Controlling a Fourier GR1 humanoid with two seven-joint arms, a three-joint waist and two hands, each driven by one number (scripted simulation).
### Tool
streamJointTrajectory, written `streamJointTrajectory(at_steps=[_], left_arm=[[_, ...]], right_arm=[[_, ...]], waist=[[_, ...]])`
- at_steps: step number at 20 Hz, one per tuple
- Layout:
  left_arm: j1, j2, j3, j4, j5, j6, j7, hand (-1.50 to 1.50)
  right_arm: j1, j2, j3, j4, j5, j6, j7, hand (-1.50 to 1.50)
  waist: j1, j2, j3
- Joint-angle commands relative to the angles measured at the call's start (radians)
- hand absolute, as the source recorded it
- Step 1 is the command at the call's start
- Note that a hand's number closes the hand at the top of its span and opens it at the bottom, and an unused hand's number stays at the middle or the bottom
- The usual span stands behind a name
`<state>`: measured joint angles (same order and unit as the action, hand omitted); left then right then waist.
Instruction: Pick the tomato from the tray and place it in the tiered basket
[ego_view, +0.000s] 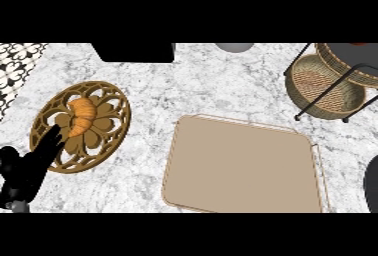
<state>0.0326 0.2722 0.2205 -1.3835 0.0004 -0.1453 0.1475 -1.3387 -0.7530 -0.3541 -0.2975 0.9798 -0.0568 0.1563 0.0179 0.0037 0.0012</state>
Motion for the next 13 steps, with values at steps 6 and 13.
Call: streamJointTrajectory(at_steps=[6, 13], left_arm=[[0.037, 0.001, 0.017, -0.011, -0.004, 0.012, -0.005, 0.0], [0.037, -0.001, 0.028, 0.022, -0.004, 0.009, -0.029, 0.0]], right_arm=[[0.063, -0.209, -0.291, 0.015, -0.294, 0.151, -0.075, -1.5], [0.293, -0.315, -0.437, 0.015, -0.471, 0.358, -0.278, -1.5]], waist=[[-0.037, -0.01, 0.001], [-0.048, -0.01, -0.001]])
